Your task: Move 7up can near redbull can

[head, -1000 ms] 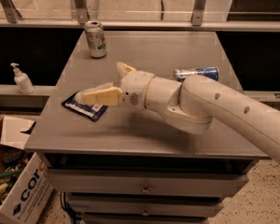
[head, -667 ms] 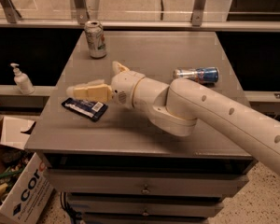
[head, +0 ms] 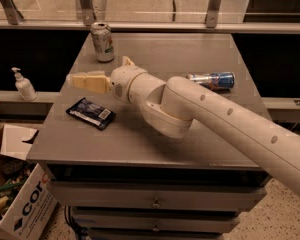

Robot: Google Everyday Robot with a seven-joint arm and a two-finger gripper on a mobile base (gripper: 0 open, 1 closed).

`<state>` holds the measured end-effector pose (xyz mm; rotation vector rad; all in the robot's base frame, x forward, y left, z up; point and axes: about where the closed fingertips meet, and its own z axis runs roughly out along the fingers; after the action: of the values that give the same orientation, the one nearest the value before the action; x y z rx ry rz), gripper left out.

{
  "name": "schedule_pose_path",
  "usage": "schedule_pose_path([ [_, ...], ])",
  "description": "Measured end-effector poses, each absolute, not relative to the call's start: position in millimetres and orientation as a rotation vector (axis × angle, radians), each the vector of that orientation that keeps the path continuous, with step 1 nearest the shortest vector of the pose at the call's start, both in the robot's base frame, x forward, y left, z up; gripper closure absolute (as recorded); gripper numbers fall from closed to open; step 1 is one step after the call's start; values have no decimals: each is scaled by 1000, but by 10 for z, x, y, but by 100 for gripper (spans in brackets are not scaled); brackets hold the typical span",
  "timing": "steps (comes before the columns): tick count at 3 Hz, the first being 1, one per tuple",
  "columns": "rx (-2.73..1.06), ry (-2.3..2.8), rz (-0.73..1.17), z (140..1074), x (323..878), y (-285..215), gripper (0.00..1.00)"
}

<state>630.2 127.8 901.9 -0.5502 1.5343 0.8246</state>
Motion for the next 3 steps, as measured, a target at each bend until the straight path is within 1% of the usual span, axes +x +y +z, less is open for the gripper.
schedule_pose_path([
  [2, -507, 1569, 716, 9104, 6643, 1275, 0],
  [3, -505, 1578, 666, 9175, 6786, 1363, 0],
])
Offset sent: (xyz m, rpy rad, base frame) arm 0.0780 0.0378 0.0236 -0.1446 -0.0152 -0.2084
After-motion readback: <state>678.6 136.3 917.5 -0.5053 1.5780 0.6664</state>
